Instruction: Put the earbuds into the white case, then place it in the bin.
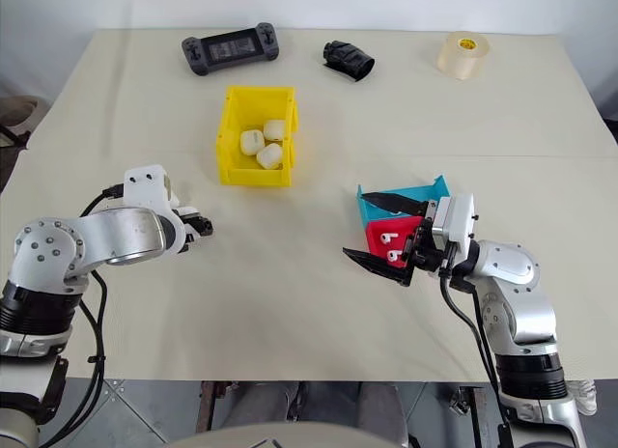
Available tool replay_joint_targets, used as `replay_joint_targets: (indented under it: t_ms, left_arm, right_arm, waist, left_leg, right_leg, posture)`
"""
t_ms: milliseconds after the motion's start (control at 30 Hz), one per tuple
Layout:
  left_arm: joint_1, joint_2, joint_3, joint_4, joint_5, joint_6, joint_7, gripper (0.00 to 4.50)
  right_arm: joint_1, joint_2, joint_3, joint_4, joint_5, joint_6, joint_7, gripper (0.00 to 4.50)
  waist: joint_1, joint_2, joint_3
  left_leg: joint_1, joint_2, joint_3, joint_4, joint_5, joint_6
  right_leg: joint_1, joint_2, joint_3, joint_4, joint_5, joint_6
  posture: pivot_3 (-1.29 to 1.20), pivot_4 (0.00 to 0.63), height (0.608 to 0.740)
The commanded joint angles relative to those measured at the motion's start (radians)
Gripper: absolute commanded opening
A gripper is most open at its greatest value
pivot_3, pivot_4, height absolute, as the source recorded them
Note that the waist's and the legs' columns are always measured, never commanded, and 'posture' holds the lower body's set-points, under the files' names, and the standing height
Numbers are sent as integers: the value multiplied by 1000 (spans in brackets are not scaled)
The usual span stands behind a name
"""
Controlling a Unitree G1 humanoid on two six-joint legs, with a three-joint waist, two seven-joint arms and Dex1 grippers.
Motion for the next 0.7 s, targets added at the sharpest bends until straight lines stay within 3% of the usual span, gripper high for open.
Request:
replay_joint_targets:
  t_ms: [33,300,567,633,700]
  left_arm:
    - [4,1,-2,-16,-7,-15,2,2922]
    - [85,44,67,-98,-1,-42,-83,2795]
    - [356,104,305,-353,140,-54,-581,2795]
    - [436,121,364,-399,210,-52,-714,2795]
    - [561,128,429,-456,372,-87,-982,2795]
  right_arm:
    - [6,8,-7,-39,17,-10,-9,4500]
    - [-1,7,-7,-29,15,-10,-7,4500]
    - [-11,0,-11,-12,16,-8,7,4500]
    - [-16,0,-12,-4,15,-9,12,4500]
    - [-25,1,-11,4,13,-9,15,4500]
  waist:
    - [0,0,0]
    - [-12,0,0]
    - [-19,1,0]
    - [-18,1,0]
    - [-17,2,1]
  left_leg:
    - [0,0,0,0,0,0]
    - [0,0,0,0,0,0]
    - [0,1,0,-2,0,0]
    - [0,1,0,-4,0,0]
    - [0,1,1,-6,0,0]
  right_leg:
    - [0,0,0,0,0,0]
    - [0,0,0,0,0,0]
    - [-1,0,0,-2,0,0]
    - [-1,0,-1,-5,0,0]
    - [-1,1,-1,-7,0,0]
  posture:
    - [0,150,740]
    - [0,150,740]
    - [0,150,740]
    - [0,150,740]
    - [0,150,740]
